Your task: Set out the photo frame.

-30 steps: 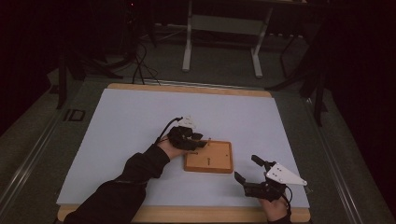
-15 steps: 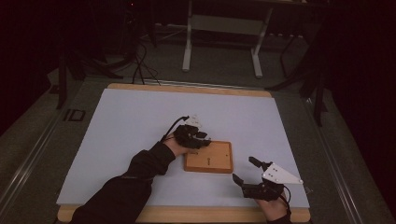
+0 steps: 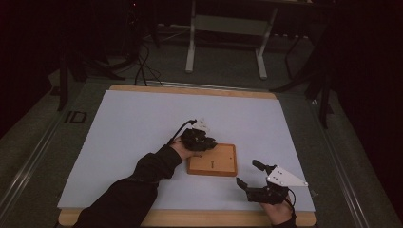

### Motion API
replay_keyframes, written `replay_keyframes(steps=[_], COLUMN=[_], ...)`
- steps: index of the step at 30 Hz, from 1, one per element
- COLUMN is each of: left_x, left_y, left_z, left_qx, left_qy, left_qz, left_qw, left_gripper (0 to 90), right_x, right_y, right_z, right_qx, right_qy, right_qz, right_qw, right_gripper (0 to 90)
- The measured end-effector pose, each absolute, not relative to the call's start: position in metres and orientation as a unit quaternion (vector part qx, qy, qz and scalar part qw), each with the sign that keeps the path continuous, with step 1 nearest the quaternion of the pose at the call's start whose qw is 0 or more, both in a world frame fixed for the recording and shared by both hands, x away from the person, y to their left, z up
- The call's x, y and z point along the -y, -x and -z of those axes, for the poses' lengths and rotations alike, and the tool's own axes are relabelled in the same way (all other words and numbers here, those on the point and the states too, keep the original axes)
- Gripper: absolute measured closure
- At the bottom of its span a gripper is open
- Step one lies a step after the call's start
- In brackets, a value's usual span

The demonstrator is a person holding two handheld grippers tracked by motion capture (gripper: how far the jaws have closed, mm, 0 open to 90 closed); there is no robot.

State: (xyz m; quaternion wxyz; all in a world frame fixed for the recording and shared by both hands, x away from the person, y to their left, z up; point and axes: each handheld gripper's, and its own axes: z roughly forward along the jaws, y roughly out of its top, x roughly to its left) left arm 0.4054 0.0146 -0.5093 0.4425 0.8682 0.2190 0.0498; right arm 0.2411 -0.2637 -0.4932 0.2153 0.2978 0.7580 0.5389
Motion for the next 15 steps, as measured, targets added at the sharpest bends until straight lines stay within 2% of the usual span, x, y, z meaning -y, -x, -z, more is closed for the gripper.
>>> replay_keyframes(steps=[11, 15], left_x=[-0.0099, -0.011], left_y=[-0.4055, -0.4085], left_z=[0.5084, 0.5087], left_qx=[-0.214, -0.217], left_qy=[-0.874, -0.873], left_qz=[-0.071, -0.061], left_qw=[0.431, 0.433], left_gripper=[83.6, 84.0], right_x=[0.2636, 0.2629], right_y=[-0.2425, -0.2426], right_z=[0.4942, 0.4948], right_qx=[-0.76, -0.763], right_qy=[-0.301, -0.3], right_qz=[-0.535, -0.53], right_qw=[0.213, 0.214], right_gripper=[12.9, 12.9])
